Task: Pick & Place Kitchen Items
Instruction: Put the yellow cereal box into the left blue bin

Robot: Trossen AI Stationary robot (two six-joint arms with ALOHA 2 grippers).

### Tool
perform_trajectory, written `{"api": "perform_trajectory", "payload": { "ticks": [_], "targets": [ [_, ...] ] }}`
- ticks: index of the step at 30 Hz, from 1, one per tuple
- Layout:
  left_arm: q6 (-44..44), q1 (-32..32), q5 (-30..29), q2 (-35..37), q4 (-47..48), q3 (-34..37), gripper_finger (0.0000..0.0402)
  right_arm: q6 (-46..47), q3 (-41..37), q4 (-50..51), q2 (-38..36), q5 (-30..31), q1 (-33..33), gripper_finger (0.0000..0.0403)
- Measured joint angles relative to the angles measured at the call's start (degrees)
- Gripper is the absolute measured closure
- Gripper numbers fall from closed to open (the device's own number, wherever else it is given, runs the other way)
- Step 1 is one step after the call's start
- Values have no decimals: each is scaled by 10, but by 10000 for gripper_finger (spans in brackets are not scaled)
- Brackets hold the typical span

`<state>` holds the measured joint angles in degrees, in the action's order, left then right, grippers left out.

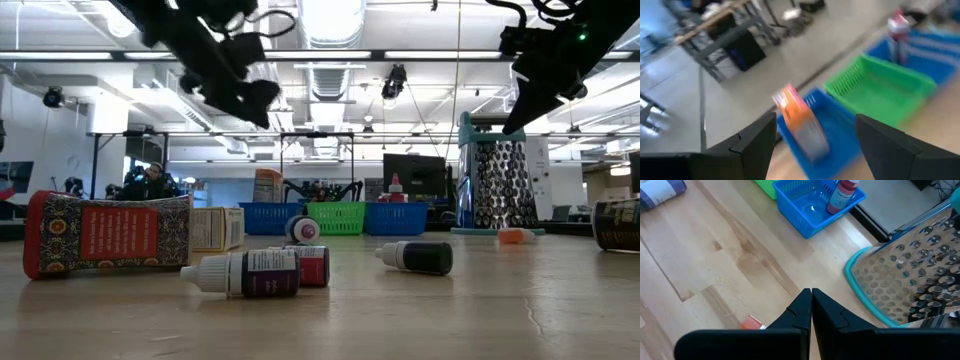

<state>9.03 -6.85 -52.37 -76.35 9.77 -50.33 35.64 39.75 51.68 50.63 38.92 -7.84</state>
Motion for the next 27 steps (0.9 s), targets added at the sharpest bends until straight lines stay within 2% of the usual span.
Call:
{"api": "perform_trajectory", "payload": {
  "ticks": [2, 5, 8, 11, 16, 21, 27],
  "targets": [
    [24, 20, 44, 31, 77, 0, 131, 0, 0, 0, 0, 0, 0, 394],
    [-2, 49, 137, 69, 155, 0, 131, -2, 0, 5, 0, -4, 0, 394],
    [-58, 72, 218, 95, 202, 0, 131, -17, 0, 6, 0, -5, 0, 394],
    [-83, 89, 264, 116, 216, 0, 131, -26, 0, 5, 1, -5, 0, 394],
    [-71, 97, 285, 130, 214, -1, 131, -27, 0, 2, 1, -4, 0, 394],
    [-31, 97, 291, 128, 265, -16, 123, 10, 0, 5, -5, -4, 0, 394],
    [-16, 96, 294, 128, 304, -21, 93, 15, 0, 10, -68, -32, -2, 394]
  ]
}}
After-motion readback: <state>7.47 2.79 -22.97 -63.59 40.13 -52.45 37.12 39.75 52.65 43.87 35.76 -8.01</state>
